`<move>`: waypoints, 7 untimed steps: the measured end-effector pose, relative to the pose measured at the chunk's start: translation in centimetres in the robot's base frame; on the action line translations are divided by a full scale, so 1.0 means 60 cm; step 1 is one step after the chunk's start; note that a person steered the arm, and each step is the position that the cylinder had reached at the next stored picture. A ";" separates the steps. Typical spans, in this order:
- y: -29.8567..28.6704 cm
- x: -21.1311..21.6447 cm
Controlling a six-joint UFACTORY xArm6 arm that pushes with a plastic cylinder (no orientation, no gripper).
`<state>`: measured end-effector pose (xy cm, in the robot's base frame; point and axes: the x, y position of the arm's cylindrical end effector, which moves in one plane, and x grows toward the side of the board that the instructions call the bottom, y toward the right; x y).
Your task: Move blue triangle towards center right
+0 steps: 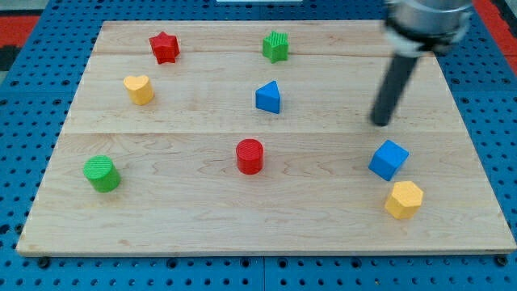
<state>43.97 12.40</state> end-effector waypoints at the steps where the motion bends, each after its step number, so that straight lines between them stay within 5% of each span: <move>1: -0.169 0.014; 2: -0.337 -0.066; 3: -0.246 -0.115; 4: -0.120 -0.096; 5: -0.094 -0.093; 7: 0.008 0.024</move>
